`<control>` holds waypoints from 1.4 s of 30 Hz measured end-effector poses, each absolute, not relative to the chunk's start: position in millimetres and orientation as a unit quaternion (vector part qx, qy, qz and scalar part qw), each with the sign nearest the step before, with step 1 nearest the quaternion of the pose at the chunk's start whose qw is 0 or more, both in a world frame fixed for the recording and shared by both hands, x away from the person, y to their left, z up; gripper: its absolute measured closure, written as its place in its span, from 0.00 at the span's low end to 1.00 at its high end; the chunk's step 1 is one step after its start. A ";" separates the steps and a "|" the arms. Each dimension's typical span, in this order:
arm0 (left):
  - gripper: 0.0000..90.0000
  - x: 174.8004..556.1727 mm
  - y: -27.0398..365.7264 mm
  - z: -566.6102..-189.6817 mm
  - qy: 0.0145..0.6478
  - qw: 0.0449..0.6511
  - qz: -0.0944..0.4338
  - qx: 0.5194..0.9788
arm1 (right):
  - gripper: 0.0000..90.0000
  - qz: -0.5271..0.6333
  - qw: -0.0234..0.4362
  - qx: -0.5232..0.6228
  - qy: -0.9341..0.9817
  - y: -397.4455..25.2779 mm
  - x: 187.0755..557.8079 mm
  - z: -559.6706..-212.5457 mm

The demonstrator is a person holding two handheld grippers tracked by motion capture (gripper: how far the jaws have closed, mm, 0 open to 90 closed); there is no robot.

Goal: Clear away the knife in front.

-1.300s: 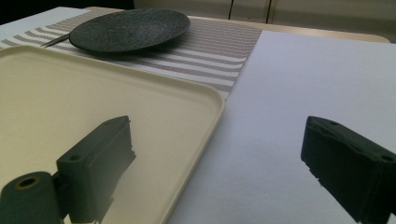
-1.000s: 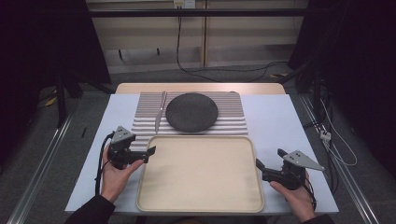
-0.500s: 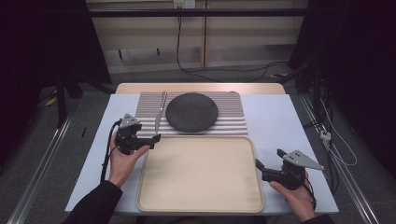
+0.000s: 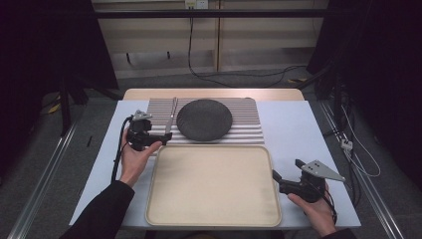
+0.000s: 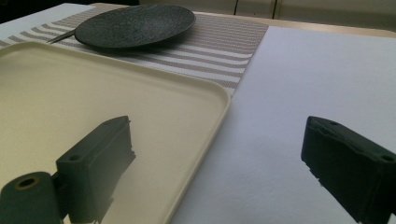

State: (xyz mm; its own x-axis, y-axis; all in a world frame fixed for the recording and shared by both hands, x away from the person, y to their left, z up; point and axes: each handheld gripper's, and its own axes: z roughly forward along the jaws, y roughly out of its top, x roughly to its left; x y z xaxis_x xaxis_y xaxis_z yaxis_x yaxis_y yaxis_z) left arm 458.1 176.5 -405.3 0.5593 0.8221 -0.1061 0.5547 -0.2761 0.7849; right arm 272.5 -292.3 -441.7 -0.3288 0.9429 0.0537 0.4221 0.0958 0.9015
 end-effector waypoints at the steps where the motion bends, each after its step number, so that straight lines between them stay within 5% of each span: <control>1: 0.11 461.0 177.0 -405.5 0.446 0.411 0.159 0.779 | 0.10 0.448 0.290 0.502 0.681 -292.3 272.6 -441.8; 18: 0.10 509.3 166.8 -408.0 0.456 0.365 0.159 0.796 | 0.10 0.452 0.283 0.499 0.683 -291.4 273.7 -442.4; 42: 0.36 592.2 144.8 -431.1 0.494 0.294 0.158 0.802 | 0.10 0.452 0.268 0.502 0.686 -292.5 278.1 -445.7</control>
State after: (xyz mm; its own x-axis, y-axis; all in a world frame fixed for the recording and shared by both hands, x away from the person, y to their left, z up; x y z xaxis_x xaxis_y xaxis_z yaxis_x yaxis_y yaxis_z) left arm 592.2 144.8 -431.1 0.4607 0.8868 -0.0367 0.7002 -0.3377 0.6290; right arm 278.1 -292.5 -445.7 -0.3516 0.9322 0.0858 0.4469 0.0865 0.8904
